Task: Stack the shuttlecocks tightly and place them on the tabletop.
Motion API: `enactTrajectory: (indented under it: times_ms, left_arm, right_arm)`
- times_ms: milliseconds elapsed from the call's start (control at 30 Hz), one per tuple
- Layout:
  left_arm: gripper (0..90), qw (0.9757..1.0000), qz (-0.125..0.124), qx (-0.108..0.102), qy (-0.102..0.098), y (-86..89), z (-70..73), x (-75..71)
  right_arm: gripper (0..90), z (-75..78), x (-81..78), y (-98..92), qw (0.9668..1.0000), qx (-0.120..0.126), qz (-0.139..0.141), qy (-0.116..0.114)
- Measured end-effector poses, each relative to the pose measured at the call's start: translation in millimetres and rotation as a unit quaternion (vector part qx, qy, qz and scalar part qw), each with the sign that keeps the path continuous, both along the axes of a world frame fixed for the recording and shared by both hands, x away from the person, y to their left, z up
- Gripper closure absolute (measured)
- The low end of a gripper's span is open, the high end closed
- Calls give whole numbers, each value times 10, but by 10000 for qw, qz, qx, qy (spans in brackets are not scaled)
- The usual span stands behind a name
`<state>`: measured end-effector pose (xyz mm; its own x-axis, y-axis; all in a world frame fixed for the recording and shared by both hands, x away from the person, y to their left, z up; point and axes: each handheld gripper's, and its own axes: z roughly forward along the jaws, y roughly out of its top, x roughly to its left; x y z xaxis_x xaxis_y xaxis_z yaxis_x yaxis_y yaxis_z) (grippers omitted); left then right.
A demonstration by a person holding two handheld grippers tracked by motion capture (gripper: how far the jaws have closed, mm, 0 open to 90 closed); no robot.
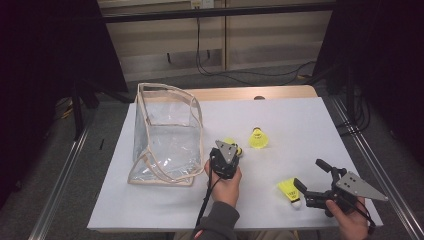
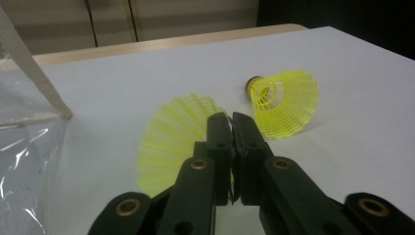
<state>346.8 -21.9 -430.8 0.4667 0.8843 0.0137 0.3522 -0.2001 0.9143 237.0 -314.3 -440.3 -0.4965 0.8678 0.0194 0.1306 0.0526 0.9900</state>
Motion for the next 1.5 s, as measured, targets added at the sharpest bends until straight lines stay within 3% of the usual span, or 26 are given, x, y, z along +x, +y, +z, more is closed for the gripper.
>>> enactTrajectory:
  times_ms: [100,200,433,767,867,1033,1233,1500]
  left_arm:
    - [881,9999,-11,100,-66,-18,23,0]
    - [888,9991,18,414,-133,-51,57,5]
    - [889,9986,-43,520,-87,-96,21,23]
    - [800,9987,-447,237,33,-196,-21,5]
    - [760,9984,-501,240,93,-203,-28,7]
    - [710,9974,-626,66,343,-222,-47,8]
    - [725,9961,-779,-77,410,-246,-43,-10]
    - [750,9942,-950,-102,502,-265,-31,-36]
  right_arm:
    - [26,3,-2,-4,10000,-6,-7,7]
    - [26,5,0,-8,10000,-13,-10,-19]
    - [26,6,0,-23,10000,-7,-39,-21]
    - [26,13,-5,-33,10000,17,-62,-22]
    - [26,12,-3,-34,10000,20,-67,-19]
    - [26,12,-3,-32,10000,19,-72,-22]
    - [26,14,-5,-34,10000,17,-74,-20]
    - [26,16,-3,-40,10000,6,-76,-42]
